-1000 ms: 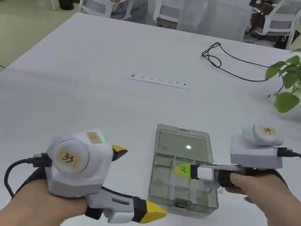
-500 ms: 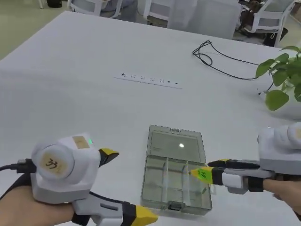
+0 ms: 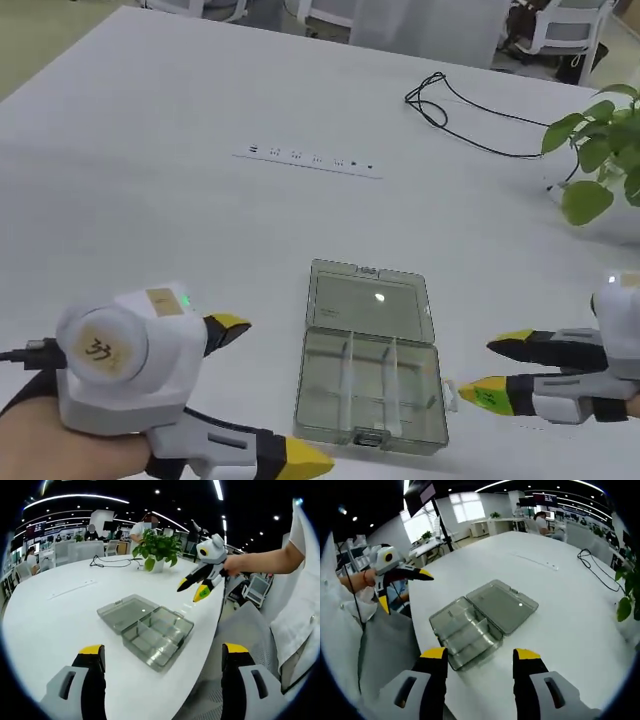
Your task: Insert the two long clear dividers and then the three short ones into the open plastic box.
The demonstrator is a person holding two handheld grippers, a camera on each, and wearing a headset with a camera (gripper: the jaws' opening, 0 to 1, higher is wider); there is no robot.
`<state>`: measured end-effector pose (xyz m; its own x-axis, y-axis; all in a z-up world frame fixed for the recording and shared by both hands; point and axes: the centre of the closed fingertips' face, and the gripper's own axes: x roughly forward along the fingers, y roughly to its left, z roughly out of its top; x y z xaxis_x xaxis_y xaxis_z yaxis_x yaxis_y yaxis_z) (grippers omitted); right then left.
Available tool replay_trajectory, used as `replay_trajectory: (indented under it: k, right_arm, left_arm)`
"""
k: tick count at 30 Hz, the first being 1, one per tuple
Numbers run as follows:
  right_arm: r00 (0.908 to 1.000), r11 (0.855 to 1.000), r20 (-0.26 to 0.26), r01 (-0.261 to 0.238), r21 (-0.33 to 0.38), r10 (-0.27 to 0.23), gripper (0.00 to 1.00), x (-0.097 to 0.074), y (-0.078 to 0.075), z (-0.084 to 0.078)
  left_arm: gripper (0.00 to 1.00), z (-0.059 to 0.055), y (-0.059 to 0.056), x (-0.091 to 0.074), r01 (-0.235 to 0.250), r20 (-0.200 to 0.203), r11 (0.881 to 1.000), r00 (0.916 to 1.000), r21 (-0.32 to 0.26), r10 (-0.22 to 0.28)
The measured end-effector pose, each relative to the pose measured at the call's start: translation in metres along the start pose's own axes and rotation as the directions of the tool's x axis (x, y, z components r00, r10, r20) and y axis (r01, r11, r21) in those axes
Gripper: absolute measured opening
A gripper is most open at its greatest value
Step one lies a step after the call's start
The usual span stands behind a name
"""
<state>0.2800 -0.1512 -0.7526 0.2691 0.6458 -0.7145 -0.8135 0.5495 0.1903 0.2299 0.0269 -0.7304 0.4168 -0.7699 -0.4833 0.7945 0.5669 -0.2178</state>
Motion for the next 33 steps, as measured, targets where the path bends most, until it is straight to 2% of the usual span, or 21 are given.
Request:
replay_trajectory:
  k: [2,3,5,7,10,12,13,16,20,23,24,25,33]
  right_arm:
    - [0.9997,0.999,-0.025,-0.003,-0.048,0.002,0.54,0.0,-0.003,-0.004]
    - [0.9984,0.997,-0.056,-0.012,-0.079,0.007,0.54,0.001,-0.006,-0.01]
    - [0.9958,0.989,-0.091,-0.024,-0.147,0.011,0.53,0.003,-0.009,-0.016]
    - [0.9912,0.984,-0.132,-0.032,-0.176,0.008,0.53,0.005,-0.013,-0.023]
    - [0.986,0.975,-0.166,-0.046,-0.217,0.01,0.51,0.009,-0.018,-0.029]
    - [0.9797,0.966,-0.2,-0.054,-0.253,0.003,0.5,0.013,-0.023,-0.035]
    - [0.9731,0.96,-0.23,-0.06,-0.275,-0.006,0.49,0.015,-0.026,-0.041]
    - [0.9647,0.948,-0.263,-0.073,-0.311,-0.012,0.48,0.02,-0.03,-0.048]
    - [0.948,0.927,-0.317,-0.098,-0.362,-0.024,0.47,0.028,-0.037,-0.059]
    - [0.9324,0.908,-0.359,-0.118,-0.403,-0.038,0.45,0.033,-0.042,-0.067]
    - [0.9247,0.901,-0.378,-0.122,-0.417,-0.049,0.44,0.035,-0.045,-0.071]
    - [0.9253,0.899,-0.376,-0.123,-0.421,-0.049,0.44,0.037,-0.046,-0.071]
    - [0.9032,0.878,-0.425,-0.156,-0.452,-0.059,0.4,0.044,-0.053,-0.08]
  left_arm:
    - [0.99,0.0,0.0,0.0,0.001,-0.001,1.0,1.0,0.0,-0.001]
    - [0.99,-0.001,0.0,0.0,0.003,-0.003,1.0,1.0,-0.002,-0.003]
    - [0.99,-0.001,0.001,0.0,0.005,-0.005,1.0,1.0,-0.001,-0.005]
    - [0.99,-0.001,0.001,0.0,0.008,-0.006,1.0,1.0,0.0,-0.008]
    - [0.99,0.0,0.002,0.001,0.009,-0.005,1.0,0.9999,-0.002,-0.009]
    - [0.99,0.0,0.002,0.002,0.012,-0.005,1.0,0.9999,-0.005,-0.012]
    - [0.99,-0.001,0.002,0.002,0.015,-0.006,1.0,0.9999,-0.006,-0.015]
    - [0.99,-0.002,0.002,0.004,0.019,-0.009,1.0,0.9998,-0.01,-0.019]
    - [0.99,-0.002,0.003,0.005,0.021,-0.009,1.0,0.9997,-0.015,-0.021]
    - [0.99,-0.001,0.004,0.006,0.02,-0.008,1.0,0.9998,-0.02,-0.02]
    - [0.99,-0.002,0.004,0.006,0.021,-0.01,1.0,0.9997,-0.02,-0.021]
    - [0.99,-0.002,0.004,0.007,0.021,-0.012,1.0,0.9997,-0.02,-0.021]
    - [0.99,-0.004,0.004,0.008,0.026,-0.018,0.999,0.9995,-0.024,-0.027]
